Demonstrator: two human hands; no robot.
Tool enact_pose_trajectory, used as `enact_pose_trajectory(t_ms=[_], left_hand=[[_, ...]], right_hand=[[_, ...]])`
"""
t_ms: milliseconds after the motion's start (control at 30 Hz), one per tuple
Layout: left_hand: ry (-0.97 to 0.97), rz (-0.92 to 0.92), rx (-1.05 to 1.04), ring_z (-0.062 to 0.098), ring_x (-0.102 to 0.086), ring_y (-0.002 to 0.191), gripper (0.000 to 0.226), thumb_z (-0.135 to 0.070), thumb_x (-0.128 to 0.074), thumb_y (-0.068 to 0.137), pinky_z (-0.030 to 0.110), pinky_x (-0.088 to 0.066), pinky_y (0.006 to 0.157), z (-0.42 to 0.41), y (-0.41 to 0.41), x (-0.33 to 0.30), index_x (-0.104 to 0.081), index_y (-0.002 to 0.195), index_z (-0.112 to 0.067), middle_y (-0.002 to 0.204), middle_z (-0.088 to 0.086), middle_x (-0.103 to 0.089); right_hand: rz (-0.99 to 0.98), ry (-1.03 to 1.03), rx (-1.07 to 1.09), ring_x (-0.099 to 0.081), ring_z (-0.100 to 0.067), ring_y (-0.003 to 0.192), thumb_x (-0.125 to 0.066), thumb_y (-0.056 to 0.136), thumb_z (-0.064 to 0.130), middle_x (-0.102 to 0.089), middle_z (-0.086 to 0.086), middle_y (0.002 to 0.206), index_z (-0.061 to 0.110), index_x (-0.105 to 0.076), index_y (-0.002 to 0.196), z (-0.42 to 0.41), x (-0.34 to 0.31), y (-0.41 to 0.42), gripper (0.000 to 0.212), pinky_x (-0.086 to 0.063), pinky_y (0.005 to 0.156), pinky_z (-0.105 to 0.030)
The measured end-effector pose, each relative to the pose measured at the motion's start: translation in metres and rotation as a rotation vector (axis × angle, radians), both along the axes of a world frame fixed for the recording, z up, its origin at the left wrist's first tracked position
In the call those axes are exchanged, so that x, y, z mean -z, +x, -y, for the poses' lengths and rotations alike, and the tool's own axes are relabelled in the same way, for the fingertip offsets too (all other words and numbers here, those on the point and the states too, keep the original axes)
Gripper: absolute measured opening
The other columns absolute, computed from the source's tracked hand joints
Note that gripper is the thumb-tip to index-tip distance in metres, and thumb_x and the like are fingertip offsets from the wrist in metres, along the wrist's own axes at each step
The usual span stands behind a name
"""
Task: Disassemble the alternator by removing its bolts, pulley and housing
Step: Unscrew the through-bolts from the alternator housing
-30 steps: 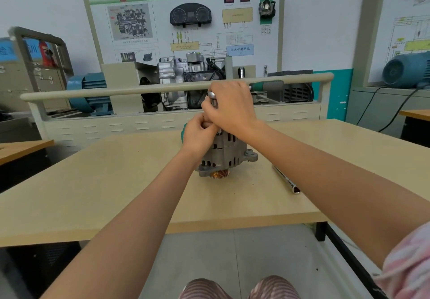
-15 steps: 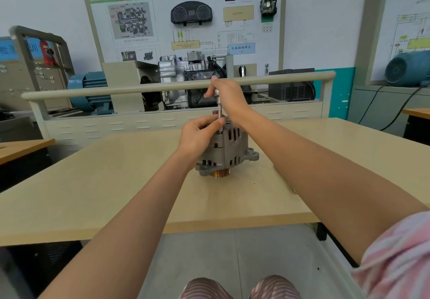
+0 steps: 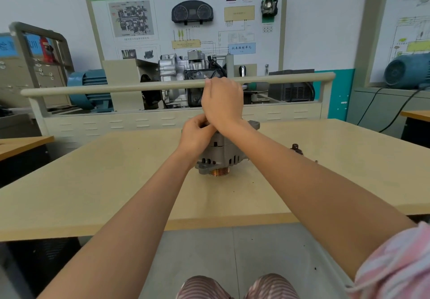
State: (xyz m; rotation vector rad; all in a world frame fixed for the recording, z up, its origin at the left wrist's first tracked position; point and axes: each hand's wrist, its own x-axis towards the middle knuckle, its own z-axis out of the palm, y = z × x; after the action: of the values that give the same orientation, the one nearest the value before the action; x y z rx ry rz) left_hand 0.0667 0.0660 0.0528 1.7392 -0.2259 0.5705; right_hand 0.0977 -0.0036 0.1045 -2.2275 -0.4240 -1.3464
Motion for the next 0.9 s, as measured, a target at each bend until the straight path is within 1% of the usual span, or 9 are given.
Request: enact_pose_trajectory(t_ms=[167, 300, 400, 500, 600, 700, 767, 833, 900], left_hand=[[0.015, -0.003, 0.097, -0.007, -0.064, 0.068, 0.017, -0.015, -0.06, 0.091, 0.007, -0.046, 0.056, -0.003, -0.003, 0.0, -0.069, 0.086, -0.029, 0.073, -0.018, -0.07], [-0.039, -0.03, 0.092, -0.009, -0.064, 0.065, 0.013, -0.015, -0.062, 0.089, 0.005, -0.044, 0.052, -0.003, -0.003, -0.001, -0.07, 0.095, -0.025, 0.077, -0.017, -0.07], [-0.04, -0.034, 0.07, -0.002, -0.063, 0.063, 0.01, -0.009, -0.062, 0.089, 0.008, -0.046, 0.052, -0.001, -0.003, -0.002, -0.07, 0.091, -0.015, 0.076, -0.007, -0.069], [-0.037, -0.049, -0.001, 0.005, -0.058, 0.062, 0.022, 0.001, -0.058, 0.087, 0.011, -0.044, 0.045, 0.0, -0.001, -0.002, -0.061, 0.075, -0.017, 0.07, -0.003, -0.064], [-0.023, -0.054, -0.04, 0.005, -0.055, 0.058, 0.026, 0.004, -0.054, 0.088, 0.01, -0.041, 0.041, 0.0, 0.0, -0.001, -0.056, 0.07, -0.015, 0.066, 0.0, -0.059], [-0.037, -0.024, -0.009, -0.006, -0.056, 0.048, 0.027, 0.005, -0.054, 0.087, 0.008, -0.039, 0.04, 0.0, -0.002, 0.0, -0.057, 0.069, -0.015, 0.058, -0.005, -0.062], [-0.026, -0.013, 0.034, -0.008, -0.059, 0.054, 0.023, -0.002, -0.057, 0.089, 0.008, -0.042, 0.045, 0.0, -0.003, 0.0, -0.064, 0.075, -0.019, 0.058, -0.014, -0.066], [-0.003, -0.015, 0.069, -0.005, -0.063, 0.069, 0.013, -0.013, -0.059, 0.091, 0.008, -0.045, 0.055, -0.001, -0.002, 0.0, -0.07, 0.092, -0.019, 0.075, -0.014, -0.071], [0.005, -0.022, 0.071, -0.003, -0.064, 0.078, 0.018, -0.018, -0.059, 0.092, 0.008, -0.046, 0.06, -0.003, -0.001, 0.001, -0.07, 0.107, -0.018, 0.089, -0.011, -0.071]], right_hand=[[-0.331, 0.475, -0.667, -0.042, -0.018, 0.062, -0.044, 0.094, 0.014, -0.042, -0.002, 0.056, 0.009, -0.042, 0.053, 0.005, -0.005, -0.001, 0.041, -0.035, 0.064, -0.032], [-0.475, 0.691, -0.838, -0.044, -0.021, 0.067, -0.045, 0.091, 0.013, -0.041, -0.004, 0.053, 0.011, -0.041, 0.048, 0.005, -0.012, -0.001, 0.044, -0.038, 0.068, -0.03], [-0.251, 0.426, -0.612, -0.041, -0.018, 0.062, -0.044, 0.092, 0.014, -0.042, -0.004, 0.056, 0.01, -0.043, 0.053, 0.004, -0.003, -0.002, 0.039, -0.036, 0.064, -0.031], [0.02, -0.021, -0.008, -0.048, -0.022, 0.081, -0.044, 0.088, 0.023, -0.053, -0.005, 0.077, 0.01, -0.057, 0.076, 0.001, 0.008, -0.004, 0.022, -0.035, 0.082, -0.034], [0.044, -0.098, 0.164, -0.048, -0.026, 0.092, -0.043, 0.086, 0.026, -0.054, -0.008, 0.093, 0.008, -0.06, 0.093, -0.005, 0.013, -0.008, 0.025, -0.03, 0.092, -0.036], [0.061, 0.092, -0.075, -0.045, -0.023, 0.084, -0.047, 0.086, 0.023, -0.049, -0.003, 0.078, 0.011, -0.054, 0.069, -0.004, 0.01, -0.009, 0.022, -0.031, 0.093, -0.033], [0.0, 0.245, -0.302, -0.041, -0.019, 0.071, -0.049, 0.088, 0.017, -0.038, 0.003, 0.062, 0.016, -0.037, 0.051, -0.001, 0.004, -0.008, 0.039, -0.032, 0.077, -0.029], [-0.154, 0.457, -0.548, -0.038, -0.019, 0.06, -0.048, 0.091, 0.014, -0.035, 0.004, 0.05, 0.017, -0.032, 0.045, 0.001, -0.002, -0.008, 0.048, -0.032, 0.065, -0.028], [-0.291, 0.648, -0.746, -0.039, -0.022, 0.058, -0.047, 0.09, 0.011, -0.036, 0.004, 0.04, 0.015, -0.035, 0.042, 0.001, -0.007, -0.006, 0.049, -0.039, 0.062, -0.038]])
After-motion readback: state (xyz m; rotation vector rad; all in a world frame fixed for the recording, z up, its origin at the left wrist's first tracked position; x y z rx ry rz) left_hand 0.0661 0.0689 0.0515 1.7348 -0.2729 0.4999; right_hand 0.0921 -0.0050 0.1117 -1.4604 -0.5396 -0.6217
